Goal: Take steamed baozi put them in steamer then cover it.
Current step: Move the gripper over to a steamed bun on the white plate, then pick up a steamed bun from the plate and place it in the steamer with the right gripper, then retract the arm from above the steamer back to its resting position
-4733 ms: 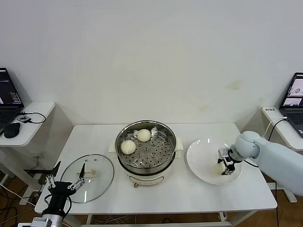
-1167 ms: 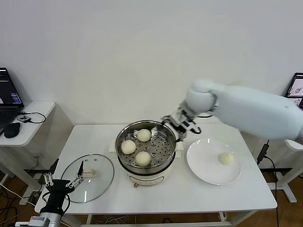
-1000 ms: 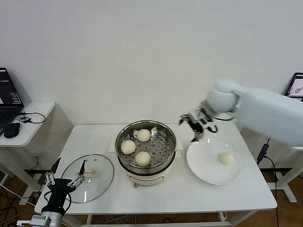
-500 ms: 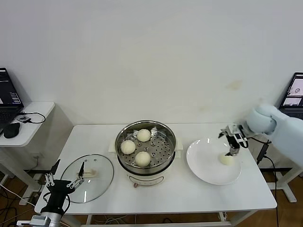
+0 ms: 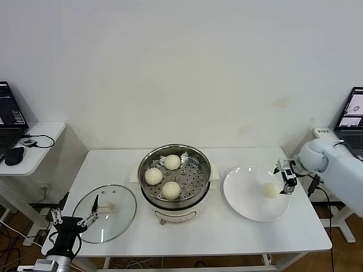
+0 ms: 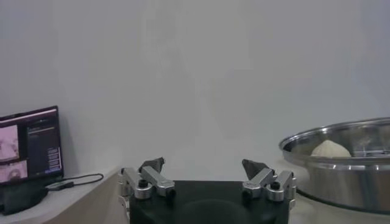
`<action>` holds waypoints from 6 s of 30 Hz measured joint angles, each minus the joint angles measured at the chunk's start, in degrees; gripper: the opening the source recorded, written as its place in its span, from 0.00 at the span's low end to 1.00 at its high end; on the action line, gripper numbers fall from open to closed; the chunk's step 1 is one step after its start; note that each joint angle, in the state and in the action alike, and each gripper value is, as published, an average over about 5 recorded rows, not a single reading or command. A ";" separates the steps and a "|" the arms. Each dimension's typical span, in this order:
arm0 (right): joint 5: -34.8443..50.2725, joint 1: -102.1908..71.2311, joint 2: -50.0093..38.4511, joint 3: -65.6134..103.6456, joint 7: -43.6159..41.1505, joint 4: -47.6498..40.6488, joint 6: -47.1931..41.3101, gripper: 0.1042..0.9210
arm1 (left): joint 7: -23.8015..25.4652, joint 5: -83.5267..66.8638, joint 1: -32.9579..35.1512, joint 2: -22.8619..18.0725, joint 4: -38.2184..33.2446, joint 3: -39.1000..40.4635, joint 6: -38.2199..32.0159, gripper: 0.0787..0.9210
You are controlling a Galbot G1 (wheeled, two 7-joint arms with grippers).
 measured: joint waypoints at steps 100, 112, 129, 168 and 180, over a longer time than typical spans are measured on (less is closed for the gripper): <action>41.86 31.65 25.28 -33.00 18.24 13.86 -28.80 0.59 | -0.11 -0.39 -0.55 -0.53 -0.90 -0.28 -0.02 0.88; 39.04 27.63 26.94 -32.40 19.43 10.90 -30.28 0.59 | -0.08 -0.41 -0.89 -0.55 -0.33 -0.20 -0.05 0.88; 38.71 27.72 24.60 -30.31 20.55 12.90 -30.95 0.87 | -0.08 -0.43 -0.86 -0.75 -0.47 -0.22 -0.13 0.88; 23.90 -69.35 26.39 66.71 54.81 36.49 17.07 0.88 | -12.45 32.10 -5.43 -0.19 10.55 -2.49 -0.84 0.88; 17.20 -81.46 38.47 81.94 56.25 34.73 26.90 0.88 | -15.65 69.76 -3.19 3.36 15.98 -6.48 -3.40 0.88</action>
